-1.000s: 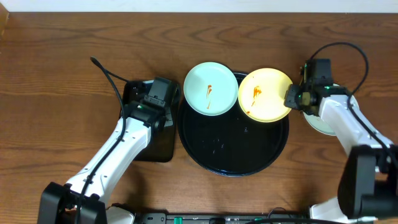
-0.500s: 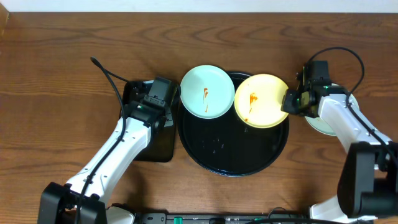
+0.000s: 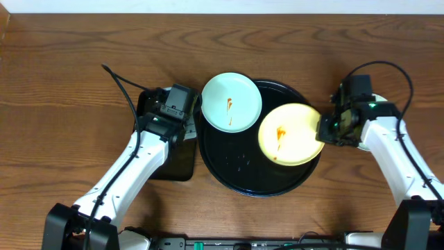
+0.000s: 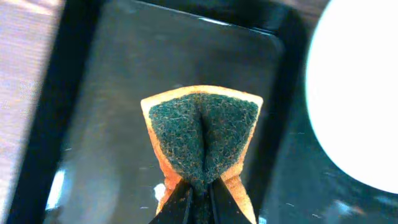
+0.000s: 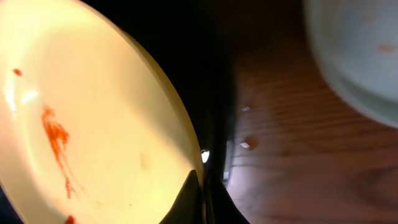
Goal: Clean dirty plates on tray and stack at the side
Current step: 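Grasp the yellow plate rim with right gripper and drag it forward, then scrub the yellow plate with the sponge in the left gripper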
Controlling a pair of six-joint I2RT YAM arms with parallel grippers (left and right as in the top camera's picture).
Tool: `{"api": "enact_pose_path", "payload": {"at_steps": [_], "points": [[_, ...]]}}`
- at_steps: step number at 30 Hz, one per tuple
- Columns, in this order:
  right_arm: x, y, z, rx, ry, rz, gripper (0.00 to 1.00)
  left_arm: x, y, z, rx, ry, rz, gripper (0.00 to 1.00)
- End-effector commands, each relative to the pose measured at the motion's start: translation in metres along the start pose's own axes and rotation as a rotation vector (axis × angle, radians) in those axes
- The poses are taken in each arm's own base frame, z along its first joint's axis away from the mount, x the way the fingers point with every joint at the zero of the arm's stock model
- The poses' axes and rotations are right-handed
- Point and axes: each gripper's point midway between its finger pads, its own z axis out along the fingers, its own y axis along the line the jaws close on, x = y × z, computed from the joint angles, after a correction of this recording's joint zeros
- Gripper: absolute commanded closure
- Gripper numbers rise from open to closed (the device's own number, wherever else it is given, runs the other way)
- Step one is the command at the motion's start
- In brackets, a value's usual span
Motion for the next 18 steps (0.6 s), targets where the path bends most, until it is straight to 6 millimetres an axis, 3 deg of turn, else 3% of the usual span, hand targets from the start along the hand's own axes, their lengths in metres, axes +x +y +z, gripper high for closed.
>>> {"api": "enact_pose_path", "payload": {"at_steps": [1, 5, 11, 18], "points": [[0.028, 0.016, 0.018, -0.043, 0.063, -0.061, 0.99, 0.007, -0.035, -0.004, 0.170, 0.046, 0.034, 0.92], [0.042, 0.033, 0.035, -0.099, 0.067, -0.106, 0.99, 0.018, -0.075, -0.015, 0.327, 0.070, 0.099, 0.92], [0.057, 0.044, 0.048, -0.112, 0.073, -0.130, 0.99, 0.047, -0.121, -0.026, 0.404, 0.080, 0.238, 0.92], [0.063, 0.044, 0.053, -0.111, 0.080, -0.141, 0.99, 0.096, -0.166, -0.010, 0.440, 0.143, 0.381, 0.92]]}}
